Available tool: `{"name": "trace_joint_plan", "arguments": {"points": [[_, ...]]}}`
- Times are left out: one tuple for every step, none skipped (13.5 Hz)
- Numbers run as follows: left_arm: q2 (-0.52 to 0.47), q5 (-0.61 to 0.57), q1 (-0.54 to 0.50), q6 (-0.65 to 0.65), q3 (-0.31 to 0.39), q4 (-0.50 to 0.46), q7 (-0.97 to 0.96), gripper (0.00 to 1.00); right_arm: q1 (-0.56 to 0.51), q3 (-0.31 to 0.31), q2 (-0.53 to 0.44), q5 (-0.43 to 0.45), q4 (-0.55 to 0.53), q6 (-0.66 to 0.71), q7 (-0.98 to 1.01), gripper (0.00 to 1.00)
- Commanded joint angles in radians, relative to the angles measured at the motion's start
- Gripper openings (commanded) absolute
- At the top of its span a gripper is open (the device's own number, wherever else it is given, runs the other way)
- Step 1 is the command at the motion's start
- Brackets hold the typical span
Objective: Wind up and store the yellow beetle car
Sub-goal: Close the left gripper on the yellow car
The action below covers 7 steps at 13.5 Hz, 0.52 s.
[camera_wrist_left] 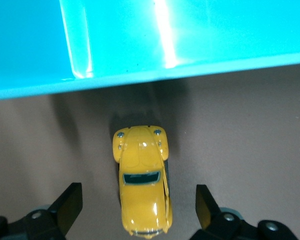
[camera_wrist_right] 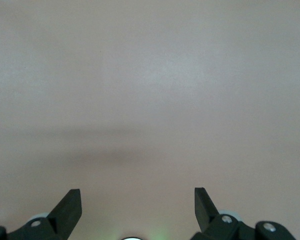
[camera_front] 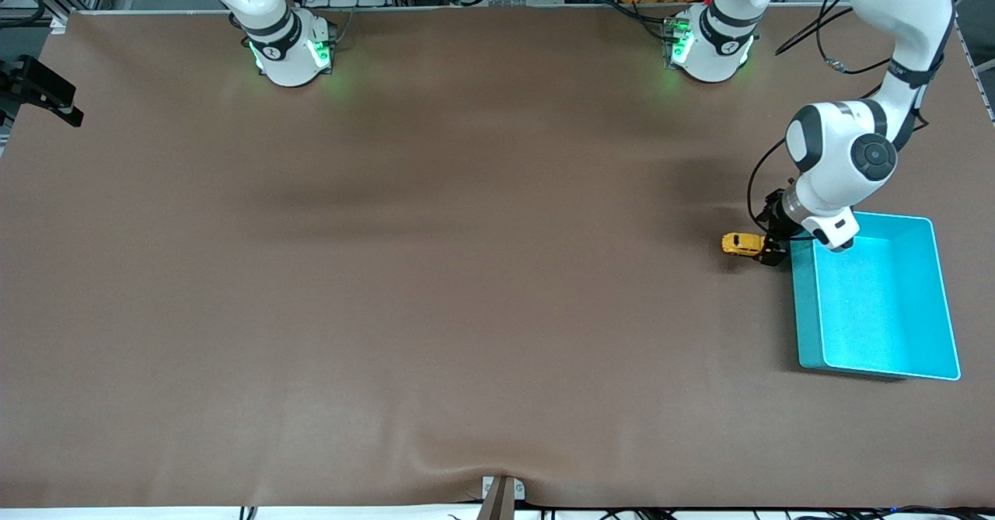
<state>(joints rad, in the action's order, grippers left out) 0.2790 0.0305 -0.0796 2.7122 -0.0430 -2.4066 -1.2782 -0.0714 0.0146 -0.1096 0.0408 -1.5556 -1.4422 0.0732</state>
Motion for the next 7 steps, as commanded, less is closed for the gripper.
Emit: {"name": "trace_joint_plan", "arguments": {"points": [[0.034, 0.016, 0.000, 0.040, -0.005, 0.007, -0.015, 1.00, -0.011, 0.013, -0.028, -0.021, -0.032, 0.000, 0.002, 1.00], [0.040, 0.016, 0.000, 0.043, -0.003, 0.007, -0.015, 1.00, -0.010, 0.016, -0.028, -0.035, -0.037, 0.002, -0.006, 1.00], [0.043, 0.016, 0.000, 0.044, -0.003, 0.007, -0.015, 1.00, -0.010, 0.015, -0.028, -0.065, -0.037, 0.002, -0.004, 1.00], [0.048, 0.016, 0.001, 0.044, -0.003, 0.009, -0.013, 1.00, -0.010, 0.013, -0.028, -0.078, -0.037, 0.002, -0.004, 1.00], [0.048, 0.016, 0.004, 0.044, -0.003, 0.009, -0.015, 1.00, -0.007, 0.013, -0.028, -0.078, -0.035, 0.002, -0.004, 1.00], [0.048, 0.016, 0.004, 0.044, -0.003, 0.009, -0.015, 0.78, -0.007, 0.013, -0.028, -0.079, -0.037, 0.002, -0.004, 1.00], [0.049, 0.016, 0.006, 0.044, -0.003, 0.009, -0.013, 0.27, -0.008, 0.013, -0.028, -0.079, -0.037, 0.000, 0.000, 1.00]]}}
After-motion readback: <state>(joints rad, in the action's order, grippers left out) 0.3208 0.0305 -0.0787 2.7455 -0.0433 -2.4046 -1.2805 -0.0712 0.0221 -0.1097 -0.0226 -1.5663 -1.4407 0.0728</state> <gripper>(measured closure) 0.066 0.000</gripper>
